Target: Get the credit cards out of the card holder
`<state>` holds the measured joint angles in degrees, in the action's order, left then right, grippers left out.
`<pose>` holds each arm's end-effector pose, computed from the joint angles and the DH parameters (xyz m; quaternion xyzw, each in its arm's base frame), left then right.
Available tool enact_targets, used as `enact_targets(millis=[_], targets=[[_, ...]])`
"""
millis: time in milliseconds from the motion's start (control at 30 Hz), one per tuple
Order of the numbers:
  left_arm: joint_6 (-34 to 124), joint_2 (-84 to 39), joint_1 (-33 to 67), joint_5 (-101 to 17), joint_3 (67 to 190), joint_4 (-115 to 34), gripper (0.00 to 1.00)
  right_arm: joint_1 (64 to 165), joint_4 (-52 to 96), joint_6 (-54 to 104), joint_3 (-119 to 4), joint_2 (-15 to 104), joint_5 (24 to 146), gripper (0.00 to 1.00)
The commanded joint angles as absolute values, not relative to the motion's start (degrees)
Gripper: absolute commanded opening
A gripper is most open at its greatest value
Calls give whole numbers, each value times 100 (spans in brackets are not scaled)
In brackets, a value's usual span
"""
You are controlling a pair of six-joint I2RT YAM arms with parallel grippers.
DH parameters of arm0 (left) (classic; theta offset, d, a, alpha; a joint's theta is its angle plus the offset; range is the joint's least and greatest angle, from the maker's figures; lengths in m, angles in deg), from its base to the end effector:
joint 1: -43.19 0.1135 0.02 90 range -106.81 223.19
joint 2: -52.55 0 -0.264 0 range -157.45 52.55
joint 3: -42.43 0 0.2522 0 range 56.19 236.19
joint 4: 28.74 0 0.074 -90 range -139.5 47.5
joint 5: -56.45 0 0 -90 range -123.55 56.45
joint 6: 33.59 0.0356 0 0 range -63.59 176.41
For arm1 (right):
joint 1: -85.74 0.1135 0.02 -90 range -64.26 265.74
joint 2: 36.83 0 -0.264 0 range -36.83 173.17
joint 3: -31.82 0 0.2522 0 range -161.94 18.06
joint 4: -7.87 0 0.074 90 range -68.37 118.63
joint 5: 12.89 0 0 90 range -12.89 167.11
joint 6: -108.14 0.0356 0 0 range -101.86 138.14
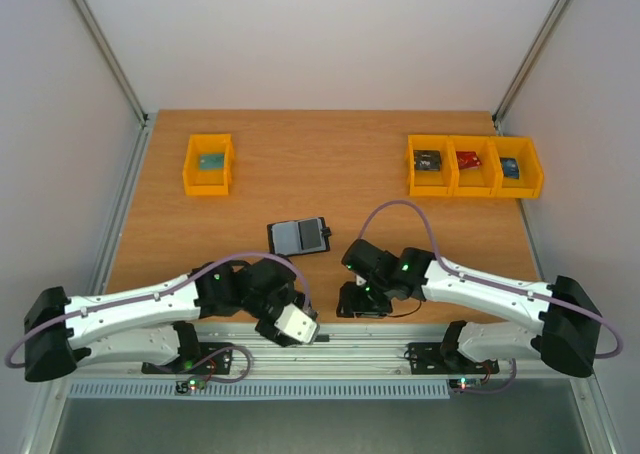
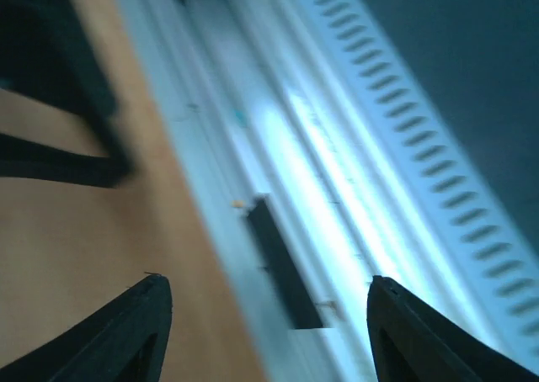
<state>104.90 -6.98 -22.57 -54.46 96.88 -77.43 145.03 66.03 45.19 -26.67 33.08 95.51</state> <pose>0.0708 -0.1882 0.2322 0.8156 0.4600 -0.2164 0.2764 0.0997 0.1898 0.2105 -0.2970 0.9254 0.2345 0.0200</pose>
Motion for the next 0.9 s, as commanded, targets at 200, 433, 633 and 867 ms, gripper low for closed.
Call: enact_targets(millis=[200,433,633,867], targets=[[8650,-1397,-3154,-4413,9310,-7442,73,14294,7137,4534,-2757,2870,9125,47],[8994,-1917,-3208,-4192,8975,-6811,67,14287,7146,4555,-2649,2627,9021,48],[9343,-2313,-3236,-4061,8992,-6785,58,14287,7090,4521,-2559,2596,9028,47],[9623,-2547,-3227,-3932,8960,-6707,36,14256,7101,4309,-2684,2698,9084,47]])
